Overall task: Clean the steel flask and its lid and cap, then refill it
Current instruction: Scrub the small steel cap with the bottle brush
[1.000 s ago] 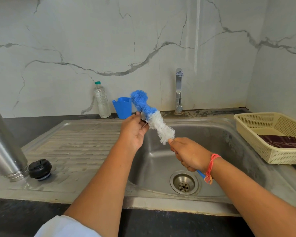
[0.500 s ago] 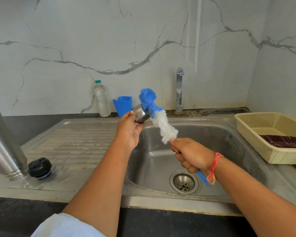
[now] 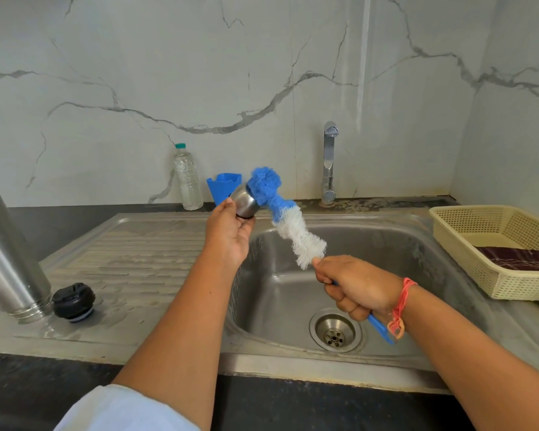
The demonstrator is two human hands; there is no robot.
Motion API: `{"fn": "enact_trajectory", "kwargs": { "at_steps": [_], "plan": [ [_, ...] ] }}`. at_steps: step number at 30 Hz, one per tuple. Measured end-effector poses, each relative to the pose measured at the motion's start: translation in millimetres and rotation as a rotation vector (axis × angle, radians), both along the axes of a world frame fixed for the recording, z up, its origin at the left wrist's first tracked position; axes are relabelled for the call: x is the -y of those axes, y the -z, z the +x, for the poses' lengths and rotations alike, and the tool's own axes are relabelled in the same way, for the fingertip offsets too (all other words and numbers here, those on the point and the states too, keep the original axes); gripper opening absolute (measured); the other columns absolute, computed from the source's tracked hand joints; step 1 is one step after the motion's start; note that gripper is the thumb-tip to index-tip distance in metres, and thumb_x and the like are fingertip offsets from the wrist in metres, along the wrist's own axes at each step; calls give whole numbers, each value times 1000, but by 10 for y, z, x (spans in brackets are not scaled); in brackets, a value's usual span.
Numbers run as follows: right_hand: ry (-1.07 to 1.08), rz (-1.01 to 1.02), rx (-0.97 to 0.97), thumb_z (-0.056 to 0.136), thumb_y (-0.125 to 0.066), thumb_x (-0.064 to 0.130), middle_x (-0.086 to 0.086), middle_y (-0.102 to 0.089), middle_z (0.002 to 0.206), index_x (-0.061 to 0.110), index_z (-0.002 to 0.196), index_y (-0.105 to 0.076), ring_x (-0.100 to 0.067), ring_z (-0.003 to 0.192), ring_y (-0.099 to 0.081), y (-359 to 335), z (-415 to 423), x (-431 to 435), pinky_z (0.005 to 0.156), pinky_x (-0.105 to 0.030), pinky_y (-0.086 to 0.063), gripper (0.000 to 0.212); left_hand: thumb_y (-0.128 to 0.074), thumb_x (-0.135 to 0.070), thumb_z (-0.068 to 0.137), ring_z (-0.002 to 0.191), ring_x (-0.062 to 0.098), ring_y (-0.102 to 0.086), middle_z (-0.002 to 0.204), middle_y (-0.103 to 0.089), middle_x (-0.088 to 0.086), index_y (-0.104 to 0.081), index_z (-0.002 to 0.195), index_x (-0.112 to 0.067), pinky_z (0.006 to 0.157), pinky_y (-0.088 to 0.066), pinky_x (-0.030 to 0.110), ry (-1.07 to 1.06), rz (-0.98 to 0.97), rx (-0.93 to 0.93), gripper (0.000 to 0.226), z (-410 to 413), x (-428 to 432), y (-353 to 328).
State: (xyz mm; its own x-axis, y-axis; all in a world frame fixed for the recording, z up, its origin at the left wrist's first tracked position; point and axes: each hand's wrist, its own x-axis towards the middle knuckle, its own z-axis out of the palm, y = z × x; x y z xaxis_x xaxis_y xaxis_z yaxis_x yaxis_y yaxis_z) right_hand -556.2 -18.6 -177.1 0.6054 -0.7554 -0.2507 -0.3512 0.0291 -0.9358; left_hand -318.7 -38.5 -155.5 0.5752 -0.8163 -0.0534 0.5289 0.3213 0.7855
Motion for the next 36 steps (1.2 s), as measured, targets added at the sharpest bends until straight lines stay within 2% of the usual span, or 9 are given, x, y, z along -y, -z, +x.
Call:
{"fn": "enact_trajectory", "kwargs": {
  "at_steps": [5, 10, 14, 18, 22, 27, 30, 34, 36],
  "plan": [
    [25, 16, 28, 106, -38, 42, 3, -26, 58, 24, 69, -35, -10, 44, -15, -15, -1, 49, 41, -15, -14, 41, -53, -12, 108, 113, 26, -71, 123, -71, 18, -61, 112, -11, 106, -53, 43, 82, 47, 98, 9, -50, -18, 27],
    [-14, 19, -3, 106, -39, 41, 2, -27, 57, 23, 68, -36, -11, 44, -14, 14, -10, 6, 42, -16, -12, 42, -53, -18, 108, 113, 26, -72, 125, -71, 16, -60, 129, -9, 110, -50, 48, 6, 39, 68, 24, 63, 17, 38],
    [21, 15, 25, 106, -39, 41, 3, -28, 57, 23, 69, -36, -10, 44, -15, -7, 12, 31, 41, -15, -13, 40, -56, -14, 106, 109, 25, -73, 121, -73, 17, -61, 117, -9, 105, -54, 43, 85, 41, 103, 13, 3, -8, 41],
    [-7, 23, 7, 106, -38, 41, 2, -28, 56, 23, 69, -36, -10, 44, -14, 11, -3, 9, 42, -16, -13, 41, -53, -17, 108, 103, 24, -75, 118, -73, 18, -58, 129, -5, 102, -56, 42, 22, -20, 9, 25, 72, -11, 7],
    [24, 35, 50, 106, -39, 42, 3, -28, 57, 24, 69, -36, -10, 44, -14, -9, 11, 17, 42, -16, -12, 41, -53, -14, 107, 105, 26, -75, 117, -74, 19, -58, 125, -3, 98, -58, 43, 137, -8, 22, 22, 47, -48, 21],
    [-22, 62, 33, 106, -38, 41, 3, -26, 57, 24, 68, -35, -10, 45, -12, 13, -9, 14, 42, -15, -12, 42, -51, -16, 109, 102, 28, -74, 107, -75, 19, -58, 122, -5, 87, -60, 42, 52, -62, -129, 19, 92, -46, 8],
    [2, 83, 69, 105, -39, 42, 3, -26, 59, 25, 69, -35, -10, 46, -12, -2, -7, 41, 43, -15, -12, 41, -51, -17, 109, 107, 28, -73, 111, -76, 19, -58, 125, -4, 89, -60, 43, 121, -50, -76, 22, 63, -71, 11],
    [-17, 122, 102, 106, -39, 41, 2, -24, 61, 25, 68, -36, -10, 47, -11, -15, -20, 30, 41, -12, -13, 42, -51, -16, 109, 101, 29, -75, 105, -77, 19, -57, 128, -4, 86, -62, 44, 99, -89, -120, 23, 36, -64, -24],
    [-18, 146, 123, 106, -38, 41, 2, -24, 61, 25, 68, -36, -10, 46, -10, -20, -17, 13, 41, -12, -13, 42, -51, -17, 109, 105, 31, -75, 109, -76, 21, -55, 130, -2, 91, -61, 46, 136, -99, -105, 27, 38, -77, -20]
  ]
}}
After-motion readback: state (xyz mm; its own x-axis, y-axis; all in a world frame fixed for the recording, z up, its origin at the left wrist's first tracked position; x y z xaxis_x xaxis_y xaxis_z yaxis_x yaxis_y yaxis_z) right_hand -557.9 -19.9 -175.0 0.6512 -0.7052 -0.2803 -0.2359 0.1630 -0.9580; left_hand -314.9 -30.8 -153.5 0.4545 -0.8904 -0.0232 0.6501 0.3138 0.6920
